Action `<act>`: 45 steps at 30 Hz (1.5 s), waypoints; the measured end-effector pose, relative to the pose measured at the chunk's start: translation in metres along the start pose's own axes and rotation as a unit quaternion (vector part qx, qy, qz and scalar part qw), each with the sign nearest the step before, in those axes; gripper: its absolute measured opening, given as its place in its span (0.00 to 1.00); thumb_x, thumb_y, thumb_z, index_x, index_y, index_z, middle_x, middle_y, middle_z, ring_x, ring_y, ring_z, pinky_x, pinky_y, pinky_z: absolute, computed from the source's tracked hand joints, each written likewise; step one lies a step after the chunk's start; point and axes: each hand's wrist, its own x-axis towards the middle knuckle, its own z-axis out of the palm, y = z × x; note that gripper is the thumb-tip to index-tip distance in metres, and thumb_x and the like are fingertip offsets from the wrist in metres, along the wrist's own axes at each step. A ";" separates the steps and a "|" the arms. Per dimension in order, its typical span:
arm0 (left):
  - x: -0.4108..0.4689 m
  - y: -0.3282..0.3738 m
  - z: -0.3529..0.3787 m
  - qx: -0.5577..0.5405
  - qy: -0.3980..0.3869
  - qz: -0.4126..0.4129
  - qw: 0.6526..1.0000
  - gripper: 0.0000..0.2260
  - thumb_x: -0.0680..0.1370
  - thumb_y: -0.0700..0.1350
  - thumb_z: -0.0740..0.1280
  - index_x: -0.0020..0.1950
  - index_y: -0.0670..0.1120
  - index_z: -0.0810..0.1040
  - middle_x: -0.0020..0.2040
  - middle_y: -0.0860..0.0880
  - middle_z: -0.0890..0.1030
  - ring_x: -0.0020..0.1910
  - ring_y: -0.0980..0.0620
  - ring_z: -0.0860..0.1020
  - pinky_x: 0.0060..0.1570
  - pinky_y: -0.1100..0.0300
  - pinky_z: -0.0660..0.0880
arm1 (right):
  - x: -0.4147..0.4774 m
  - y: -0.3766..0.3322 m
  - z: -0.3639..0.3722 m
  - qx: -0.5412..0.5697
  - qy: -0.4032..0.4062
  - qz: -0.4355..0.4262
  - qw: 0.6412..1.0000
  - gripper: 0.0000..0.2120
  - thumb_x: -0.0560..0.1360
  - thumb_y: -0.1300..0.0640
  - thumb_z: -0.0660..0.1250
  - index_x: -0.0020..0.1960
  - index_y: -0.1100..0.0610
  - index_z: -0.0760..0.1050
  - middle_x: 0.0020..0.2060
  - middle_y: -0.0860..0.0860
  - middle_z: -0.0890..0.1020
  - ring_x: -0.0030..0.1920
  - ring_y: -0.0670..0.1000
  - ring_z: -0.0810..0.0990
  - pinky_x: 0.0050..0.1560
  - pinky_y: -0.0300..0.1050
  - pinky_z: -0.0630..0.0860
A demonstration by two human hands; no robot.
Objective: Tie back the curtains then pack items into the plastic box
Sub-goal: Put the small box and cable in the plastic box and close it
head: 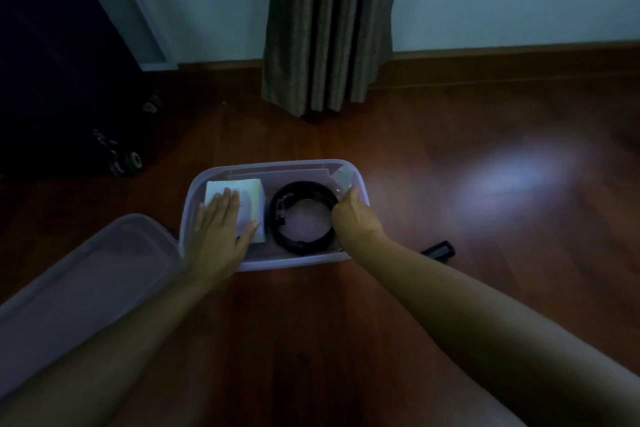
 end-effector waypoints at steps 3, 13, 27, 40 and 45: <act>0.000 0.001 0.000 -0.003 0.000 -0.003 1.000 0.36 0.77 0.63 0.46 0.78 0.41 0.51 0.79 0.44 0.52 0.78 0.49 0.48 0.75 0.52 0.40 | -0.008 0.013 -0.006 0.080 0.071 -0.005 0.994 0.24 0.80 0.60 0.59 0.73 0.65 0.59 0.69 0.61 0.64 0.59 0.60 0.77 0.46 0.50 0.75; 0.002 0.000 0.003 0.005 0.005 0.003 1.000 0.37 0.76 0.65 0.43 0.78 0.41 0.51 0.78 0.43 0.53 0.78 0.48 0.50 0.75 0.51 0.42 | -0.043 0.108 0.043 0.049 0.039 0.246 0.967 0.21 0.78 0.40 0.53 0.68 0.46 0.65 0.62 0.57 0.69 0.56 0.61 0.75 0.37 0.51 0.72; 0.001 0.002 0.001 0.000 0.005 -0.004 1.000 0.36 0.77 0.64 0.44 0.78 0.41 0.50 0.79 0.43 0.52 0.78 0.49 0.49 0.75 0.52 0.40 | -0.034 0.122 0.058 0.148 0.075 0.255 0.953 0.09 0.79 0.59 0.63 0.51 0.65 0.75 0.58 0.58 0.69 0.47 0.56 0.71 0.56 0.51 0.73; 0.003 -0.024 -0.009 -0.010 0.042 -0.079 0.996 0.35 0.79 0.64 0.44 0.78 0.42 0.52 0.78 0.42 0.56 0.78 0.44 0.51 0.75 0.45 0.44 | -0.009 -0.012 -0.014 0.295 0.156 -0.087 0.938 0.17 0.76 0.62 0.67 0.65 0.60 0.76 0.69 0.55 0.66 0.66 0.51 0.69 0.66 0.40 0.66; 0.003 -0.024 -0.004 -0.007 0.037 -0.076 0.996 0.35 0.78 0.63 0.44 0.79 0.43 0.51 0.78 0.42 0.54 0.78 0.45 0.49 0.75 0.47 0.43 | 0.011 -0.033 0.026 0.185 0.019 -0.117 0.976 0.12 0.79 0.60 0.61 0.60 0.62 0.78 0.71 0.57 0.61 0.54 0.61 0.78 0.56 0.55 0.76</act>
